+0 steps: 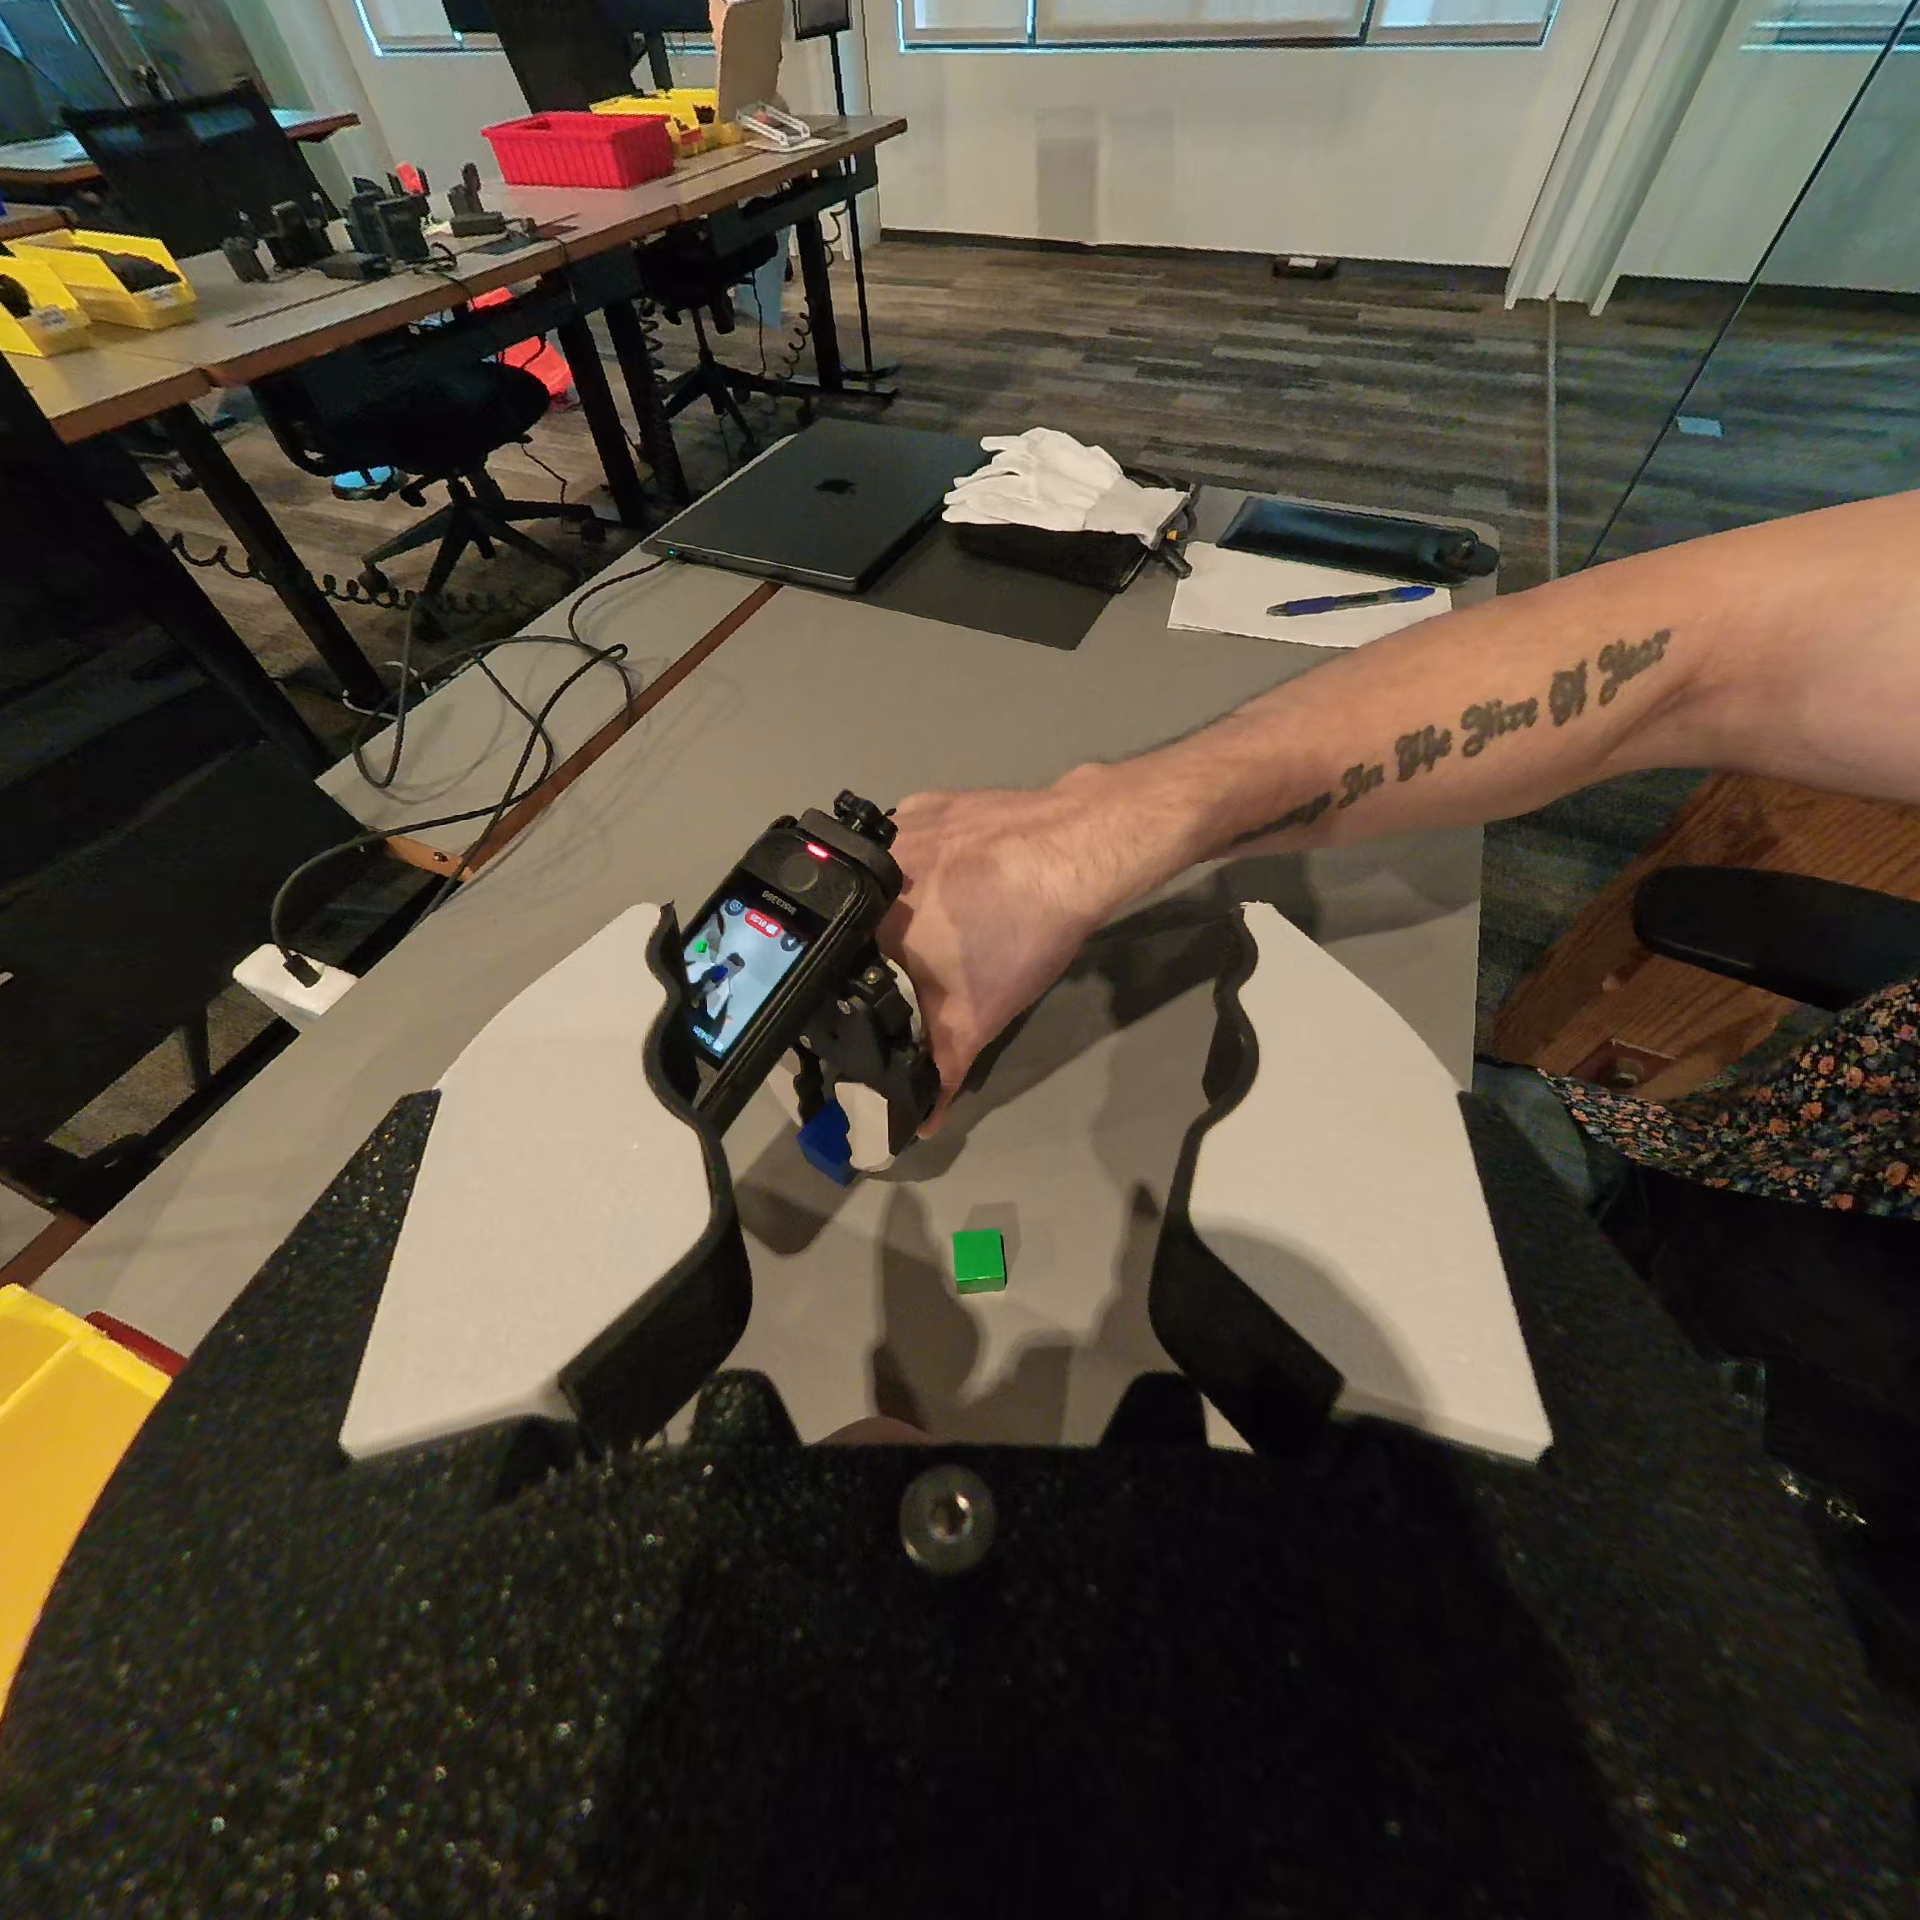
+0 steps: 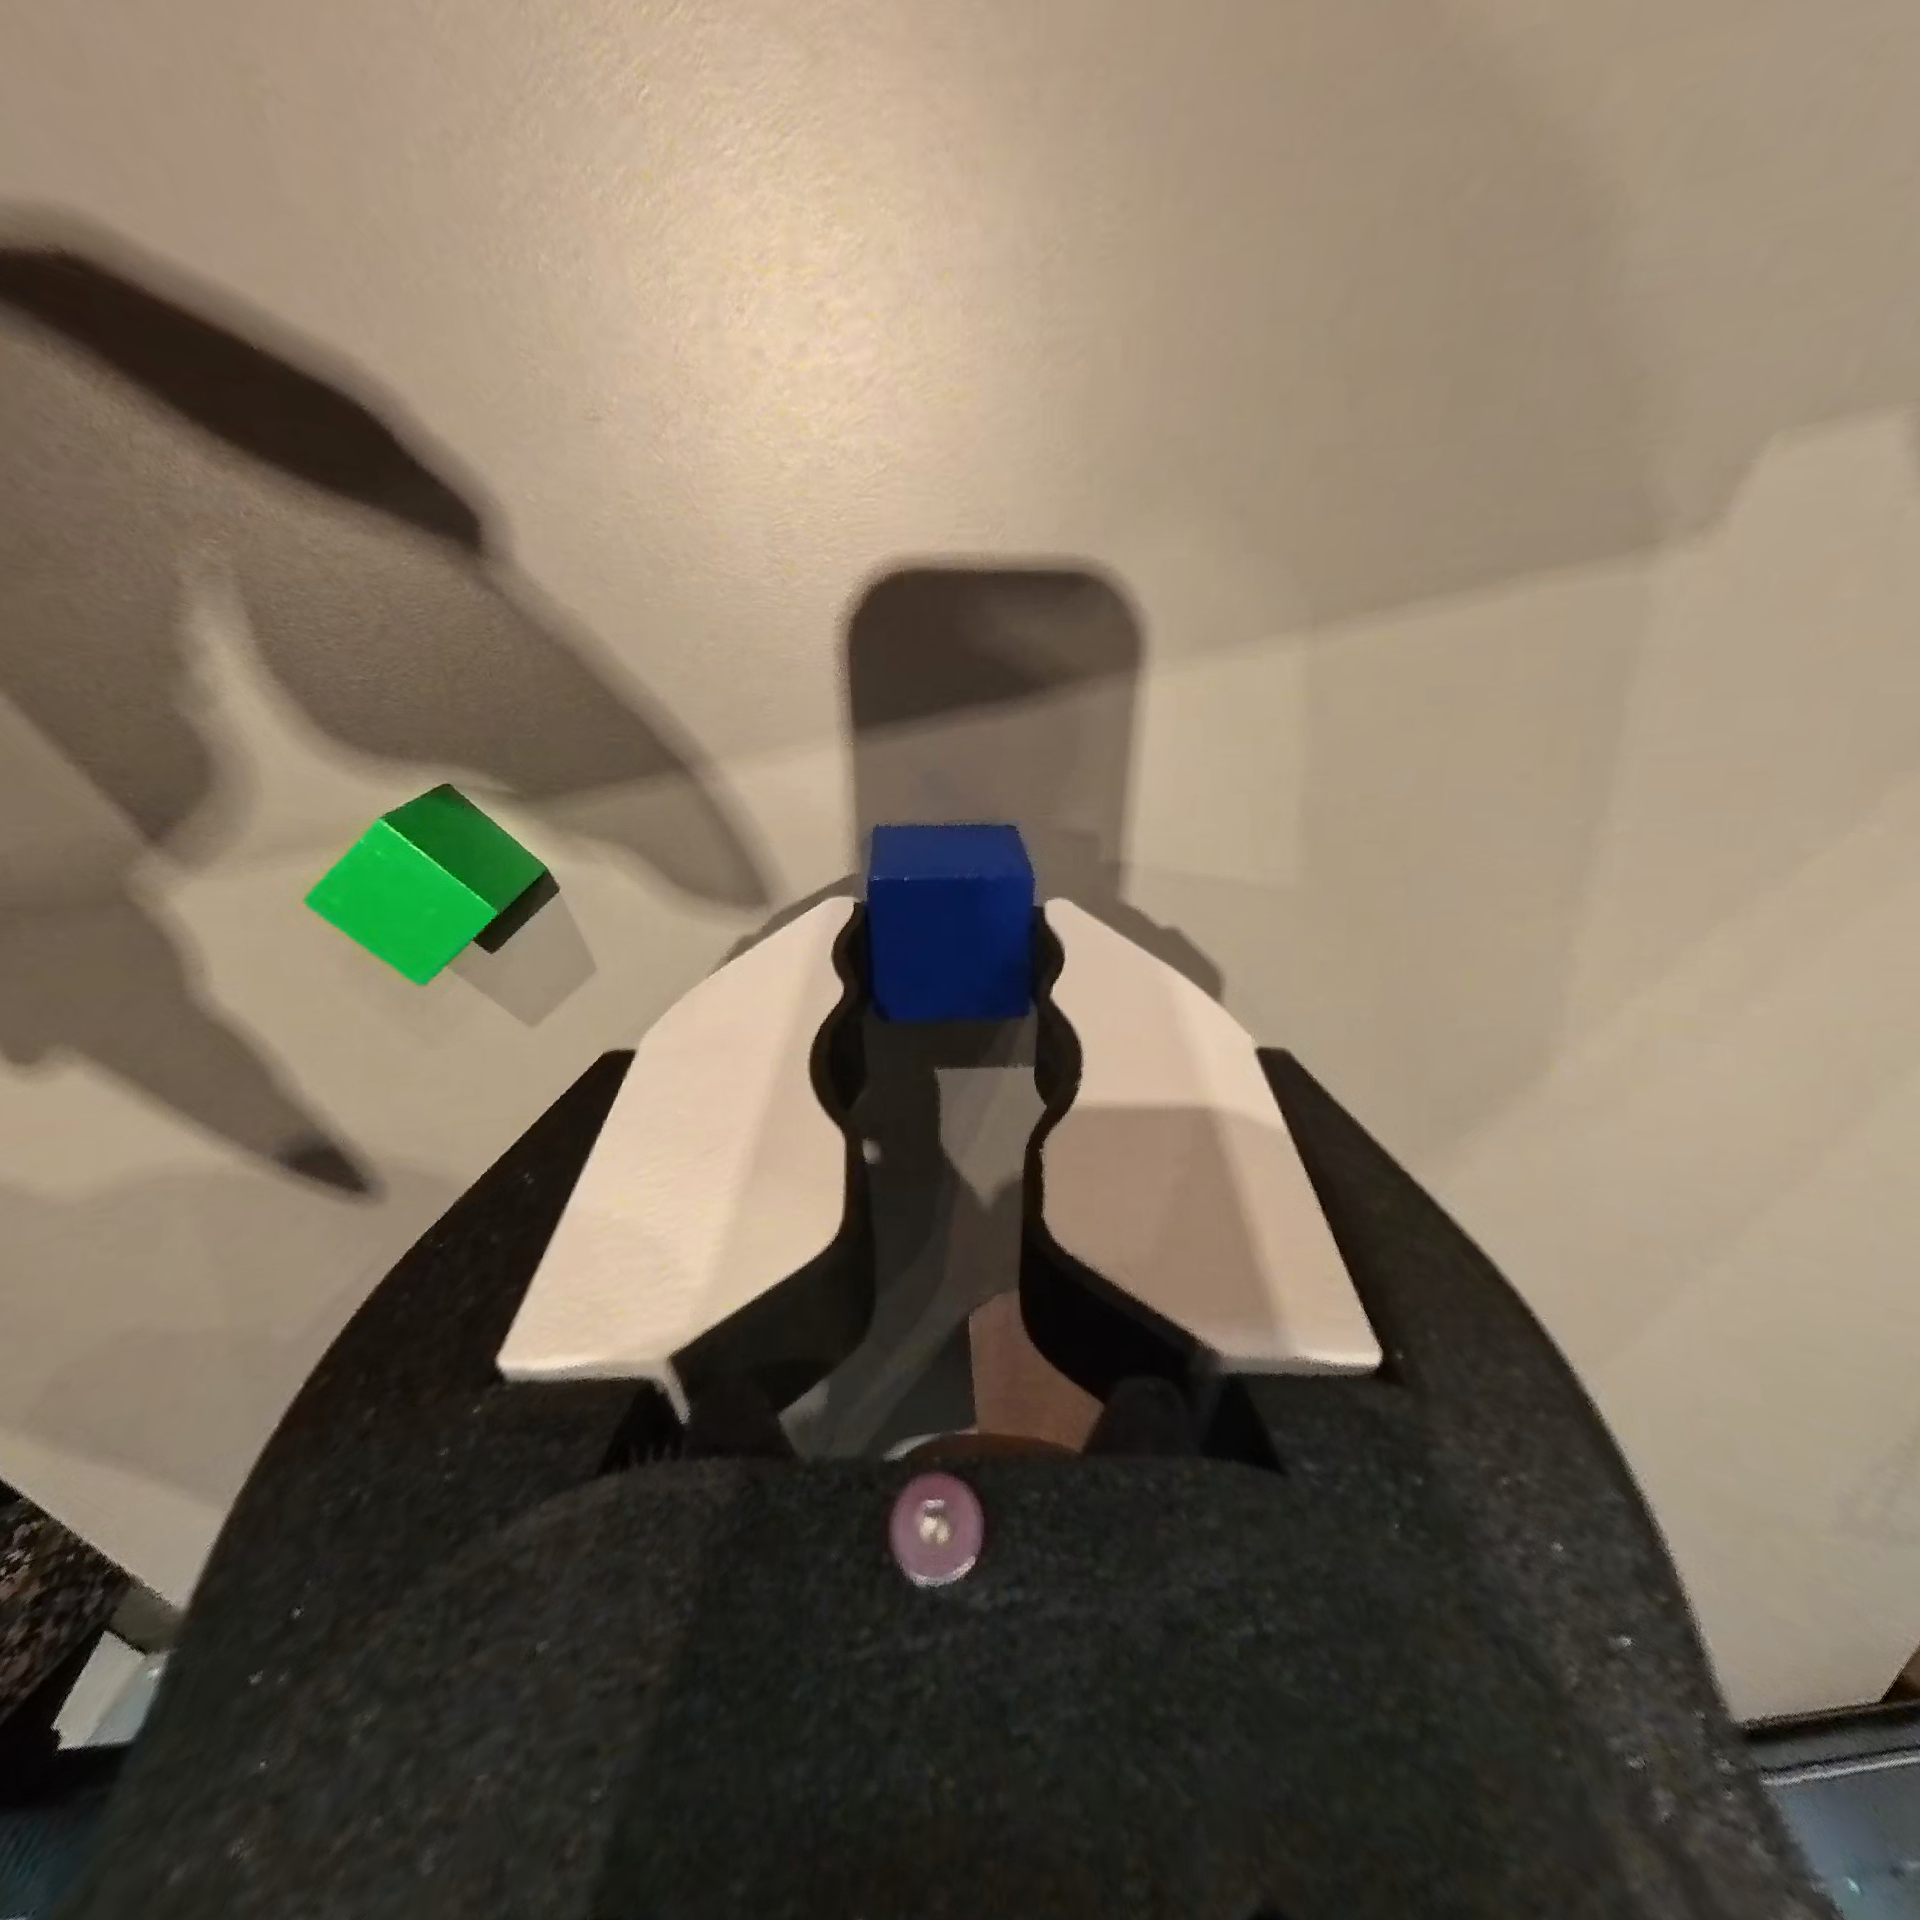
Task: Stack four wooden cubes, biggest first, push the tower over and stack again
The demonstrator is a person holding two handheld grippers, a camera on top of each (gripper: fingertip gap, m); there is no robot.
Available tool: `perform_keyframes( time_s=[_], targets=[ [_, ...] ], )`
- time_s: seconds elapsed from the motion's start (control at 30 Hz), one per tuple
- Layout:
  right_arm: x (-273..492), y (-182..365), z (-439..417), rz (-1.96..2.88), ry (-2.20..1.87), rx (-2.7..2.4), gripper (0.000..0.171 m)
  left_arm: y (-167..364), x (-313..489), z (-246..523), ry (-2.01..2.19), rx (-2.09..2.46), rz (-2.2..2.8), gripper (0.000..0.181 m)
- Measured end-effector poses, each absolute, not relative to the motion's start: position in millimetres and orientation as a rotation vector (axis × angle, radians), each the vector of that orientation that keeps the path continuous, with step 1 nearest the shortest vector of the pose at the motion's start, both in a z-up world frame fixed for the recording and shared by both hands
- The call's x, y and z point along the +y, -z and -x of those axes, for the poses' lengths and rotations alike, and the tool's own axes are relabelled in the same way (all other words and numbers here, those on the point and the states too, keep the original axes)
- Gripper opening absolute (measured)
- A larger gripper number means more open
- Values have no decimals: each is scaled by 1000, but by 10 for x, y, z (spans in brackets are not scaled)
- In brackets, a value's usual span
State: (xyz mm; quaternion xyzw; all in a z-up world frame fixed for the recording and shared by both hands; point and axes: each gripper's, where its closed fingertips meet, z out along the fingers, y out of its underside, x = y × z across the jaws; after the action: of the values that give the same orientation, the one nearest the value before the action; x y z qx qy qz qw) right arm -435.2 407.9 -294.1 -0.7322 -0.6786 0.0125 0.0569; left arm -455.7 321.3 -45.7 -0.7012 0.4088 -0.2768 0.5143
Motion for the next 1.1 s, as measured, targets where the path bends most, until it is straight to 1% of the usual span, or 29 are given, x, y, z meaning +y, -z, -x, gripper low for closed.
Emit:
perform_keyframes(
  time_s=[0.2, 0.77, 0.93, 1.1],
  targets=[
    [4078, 2753, 4319, 2247, -57, -2041, 28, 441, 3206, 4569, 661, 981, 1680, 96],
    [4167, 1824, 3781, 2284, -59, -1919, 28, 422, 3152, 4495, 658, 1003, 1669, 96],
    [4226, 1740, 3514, 2325, -41, -1873, 28, 430, 3139, 4457, 658, 1013, 1670, 96],
    [4282, 1807, 3296, 2377, -31, -1845, 28, 446, 3137, 4426, 657, 1021, 1673, 95]
  ],
)
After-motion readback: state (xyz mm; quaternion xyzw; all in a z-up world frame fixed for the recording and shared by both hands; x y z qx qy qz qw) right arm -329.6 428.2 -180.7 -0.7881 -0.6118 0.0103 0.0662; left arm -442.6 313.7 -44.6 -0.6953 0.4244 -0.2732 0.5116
